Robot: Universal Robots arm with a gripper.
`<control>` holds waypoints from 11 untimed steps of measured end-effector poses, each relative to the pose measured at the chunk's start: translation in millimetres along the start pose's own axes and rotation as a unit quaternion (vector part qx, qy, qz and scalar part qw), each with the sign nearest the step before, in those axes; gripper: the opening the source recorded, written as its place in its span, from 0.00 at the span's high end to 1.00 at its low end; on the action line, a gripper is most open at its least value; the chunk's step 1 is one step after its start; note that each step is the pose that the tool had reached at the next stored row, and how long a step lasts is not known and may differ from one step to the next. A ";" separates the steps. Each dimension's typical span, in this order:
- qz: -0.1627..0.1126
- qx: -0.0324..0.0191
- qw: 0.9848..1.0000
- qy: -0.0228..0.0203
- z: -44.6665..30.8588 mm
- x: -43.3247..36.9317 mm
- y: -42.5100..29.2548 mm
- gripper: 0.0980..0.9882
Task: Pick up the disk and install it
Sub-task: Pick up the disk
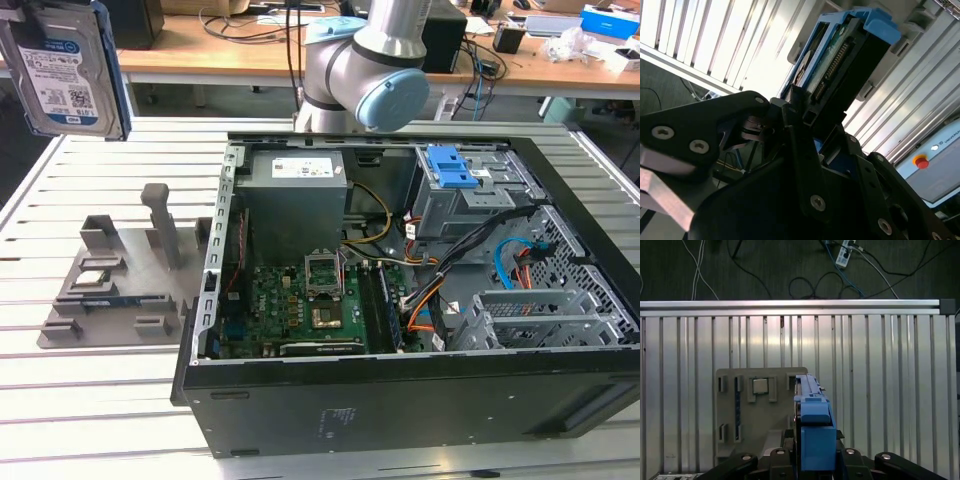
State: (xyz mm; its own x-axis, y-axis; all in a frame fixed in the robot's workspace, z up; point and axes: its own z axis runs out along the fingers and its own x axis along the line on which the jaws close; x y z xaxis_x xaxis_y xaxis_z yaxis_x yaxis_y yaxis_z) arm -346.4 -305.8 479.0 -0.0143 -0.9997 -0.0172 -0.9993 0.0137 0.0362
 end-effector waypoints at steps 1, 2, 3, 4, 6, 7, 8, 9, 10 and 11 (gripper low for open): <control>0.000 0.000 1.000 0.000 -1.3 -0.1 0.0 0.70; 0.000 0.000 1.000 0.000 -3.1 -0.1 0.1 0.70; 0.000 0.000 1.000 0.000 -4.4 -0.2 0.1 0.70; 0.000 0.000 1.000 0.000 -6.5 -0.3 0.2 0.70; 0.000 0.000 1.000 0.000 -13.0 -0.4 0.4 0.70; 0.000 0.000 1.000 0.000 -14.4 -0.5 0.5 0.70; 0.000 0.000 1.000 0.000 -16.0 -0.6 0.5 0.70; 0.000 0.000 1.000 0.000 -18.0 -0.6 0.6 0.70; 0.000 0.000 1.000 0.000 -19.5 -0.7 0.6 0.70; 0.000 0.000 1.000 0.000 -22.2 -0.8 0.7 0.70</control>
State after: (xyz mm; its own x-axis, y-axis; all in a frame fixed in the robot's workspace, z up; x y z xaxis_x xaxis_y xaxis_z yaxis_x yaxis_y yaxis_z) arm -346.3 -305.4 501.1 -0.0143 -0.9998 -0.0172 -0.9992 0.0137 0.0363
